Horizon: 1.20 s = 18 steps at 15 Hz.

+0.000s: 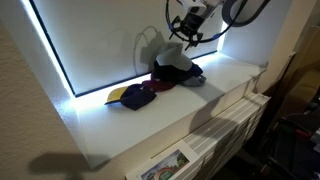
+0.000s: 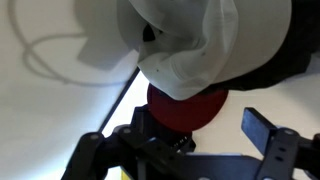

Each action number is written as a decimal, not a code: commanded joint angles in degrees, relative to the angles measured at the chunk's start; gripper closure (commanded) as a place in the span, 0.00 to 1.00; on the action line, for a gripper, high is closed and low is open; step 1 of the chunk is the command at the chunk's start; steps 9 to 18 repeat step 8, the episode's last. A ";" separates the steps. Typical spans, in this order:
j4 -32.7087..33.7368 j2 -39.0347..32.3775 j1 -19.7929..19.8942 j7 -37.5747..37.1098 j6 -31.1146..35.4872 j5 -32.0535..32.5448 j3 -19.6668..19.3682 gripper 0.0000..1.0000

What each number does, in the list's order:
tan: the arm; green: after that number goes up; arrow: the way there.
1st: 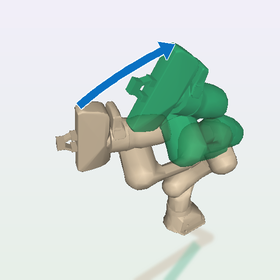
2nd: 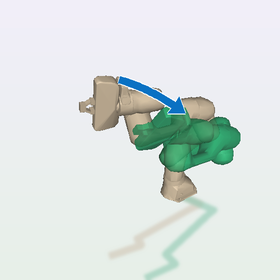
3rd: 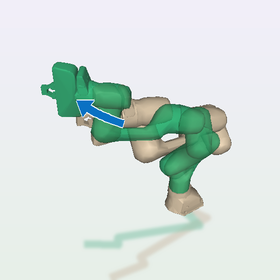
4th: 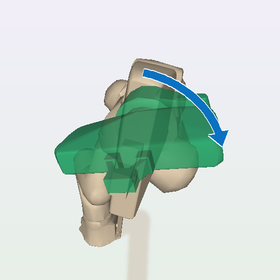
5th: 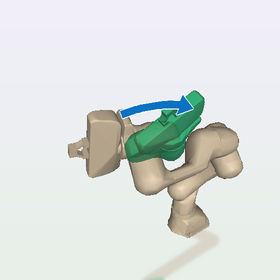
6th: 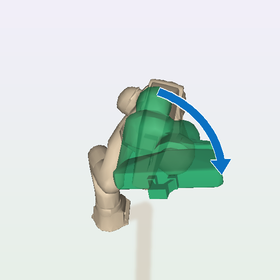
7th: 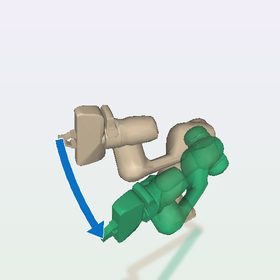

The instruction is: Move the cap to the left

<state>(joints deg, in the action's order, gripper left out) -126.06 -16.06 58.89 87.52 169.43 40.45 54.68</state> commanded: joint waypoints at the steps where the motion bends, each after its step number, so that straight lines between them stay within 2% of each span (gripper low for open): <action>1: 2.91 1.33 12.42 10.23 -14.57 -16.28 15.38 0.00; 4: 8.25 2.33 21.80 18.15 -25.95 -27.51 23.95 0.00; 5: 6.10 3.66 11.93 17.16 -19.85 -28.11 14.87 0.00; 6: 7.71 3.79 15.05 18.85 -22.63 -29.81 17.34 0.00; 8: 8.89 3.67 17.40 19.62 -24.26 -30.40 18.94 0.00; 18: 8.89 3.67 17.40 19.62 -24.26 -30.40 18.94 0.00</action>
